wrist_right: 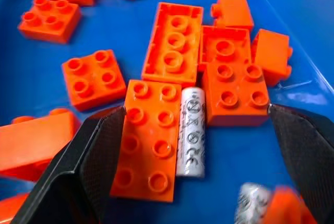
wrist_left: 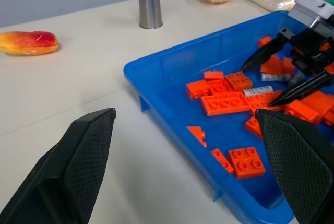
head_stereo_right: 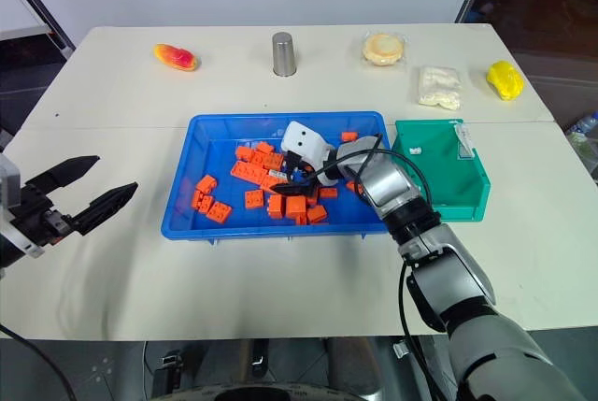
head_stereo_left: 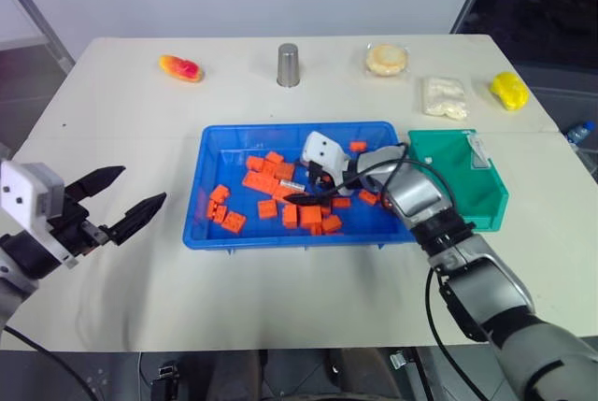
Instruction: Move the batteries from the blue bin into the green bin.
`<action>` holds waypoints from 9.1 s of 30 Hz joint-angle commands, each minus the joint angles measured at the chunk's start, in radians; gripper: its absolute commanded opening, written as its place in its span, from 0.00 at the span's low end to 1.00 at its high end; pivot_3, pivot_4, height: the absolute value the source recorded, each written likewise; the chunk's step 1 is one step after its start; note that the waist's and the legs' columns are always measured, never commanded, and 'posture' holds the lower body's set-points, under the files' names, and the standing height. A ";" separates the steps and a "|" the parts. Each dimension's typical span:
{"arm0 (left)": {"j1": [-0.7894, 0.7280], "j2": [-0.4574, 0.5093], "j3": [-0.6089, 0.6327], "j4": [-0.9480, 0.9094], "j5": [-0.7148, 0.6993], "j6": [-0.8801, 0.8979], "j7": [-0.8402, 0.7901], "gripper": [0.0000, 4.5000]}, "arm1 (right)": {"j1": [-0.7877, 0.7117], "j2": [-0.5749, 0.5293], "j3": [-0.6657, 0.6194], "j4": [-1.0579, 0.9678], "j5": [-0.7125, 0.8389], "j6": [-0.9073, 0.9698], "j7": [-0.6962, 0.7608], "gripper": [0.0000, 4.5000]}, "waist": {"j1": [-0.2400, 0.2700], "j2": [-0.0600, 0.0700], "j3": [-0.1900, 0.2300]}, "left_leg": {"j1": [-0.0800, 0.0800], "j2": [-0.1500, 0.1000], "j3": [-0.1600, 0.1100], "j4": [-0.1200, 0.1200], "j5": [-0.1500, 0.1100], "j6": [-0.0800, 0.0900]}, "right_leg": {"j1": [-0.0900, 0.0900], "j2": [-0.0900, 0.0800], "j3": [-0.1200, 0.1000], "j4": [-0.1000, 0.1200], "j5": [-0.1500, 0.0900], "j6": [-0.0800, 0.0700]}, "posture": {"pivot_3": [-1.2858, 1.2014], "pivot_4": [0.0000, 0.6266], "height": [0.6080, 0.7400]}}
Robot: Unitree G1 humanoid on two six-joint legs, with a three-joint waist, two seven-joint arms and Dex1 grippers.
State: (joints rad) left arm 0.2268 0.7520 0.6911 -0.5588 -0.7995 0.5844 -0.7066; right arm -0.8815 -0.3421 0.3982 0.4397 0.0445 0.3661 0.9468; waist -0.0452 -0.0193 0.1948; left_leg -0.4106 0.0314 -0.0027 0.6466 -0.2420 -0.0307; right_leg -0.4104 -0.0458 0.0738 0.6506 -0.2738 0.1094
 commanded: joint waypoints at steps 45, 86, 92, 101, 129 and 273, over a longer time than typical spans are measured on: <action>-0.002 -0.043 -0.015 -0.056 0.010 -0.046 0.083 1.00 | -0.156 0.028 -0.037 0.249 -0.136 0.040 0.069 0.99 | -0.002 -0.001 -0.001 | 0.001 0.000 0.000 -0.001 0.000 0.000 | 0.001 0.000 0.000 -0.001 0.000 0.000 | 0.52 0.24 1.00; -0.128 0.034 -0.097 -0.056 -0.063 -0.011 0.032 1.00 | -0.333 -0.222 -0.217 0.019 -0.095 0.176 0.169 0.01 | -0.021 0.000 0.001 | -0.001 0.000 -0.001 -0.002 0.000 0.000 | -0.001 0.000 0.000 -0.001 0.000 -0.001 | 0.52 0.24 1.00; -0.294 0.087 -0.236 0.005 -0.098 0.026 -0.049 1.00 | -0.227 -0.515 -0.276 -0.144 -0.095 0.313 0.213 0.01 | 0.003 0.000 0.001 | -0.002 -0.001 0.000 -0.003 0.000 0.000 | -0.001 -0.002 0.000 -0.004 -0.001 -0.002 | 0.52 0.24 1.00; -0.480 0.105 -0.383 0.178 -0.027 0.008 -0.174 1.00 | 0.116 -0.767 -0.395 -0.494 0.004 0.531 0.244 0.01 | -0.003 0.001 0.002 | -0.001 0.000 0.001 -0.003 0.000 0.000 | -0.003 0.001 0.001 -0.002 -0.001 -0.001 | 0.52 0.24 1.00; -0.468 0.072 -0.384 0.197 0.039 -0.019 -0.188 1.00 | -0.020 -0.560 -0.334 -0.477 0.128 0.571 0.043 0.99 | -0.004 0.001 0.002 | -0.001 0.000 0.002 -0.001 0.000 0.000 | -0.002 0.001 0.001 -0.001 -0.001 -0.001 | 0.52 0.24 1.00; -0.434 0.067 -0.408 0.083 0.008 0.036 -0.179 1.00 | 0.177 -0.485 -0.021 -0.583 0.255 0.529 0.139 1.00 | 0.005 -0.002 0.000 | -0.016 -0.001 -0.002 0.006 0.001 -0.001 | -0.015 0.000 -0.001 0.006 0.000 0.000 | 0.52 0.24 1.00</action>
State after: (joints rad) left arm -0.2070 0.8191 0.2501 -0.4446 -0.7766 0.6231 -0.8962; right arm -0.6998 -0.8350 0.3751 -0.1531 0.3222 0.9266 1.0875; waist -0.0397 -0.0214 0.1950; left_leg -0.4262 0.0305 -0.0048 0.6528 -0.2411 -0.0315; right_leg -0.4249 -0.0456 0.0730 0.6563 -0.2736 0.1096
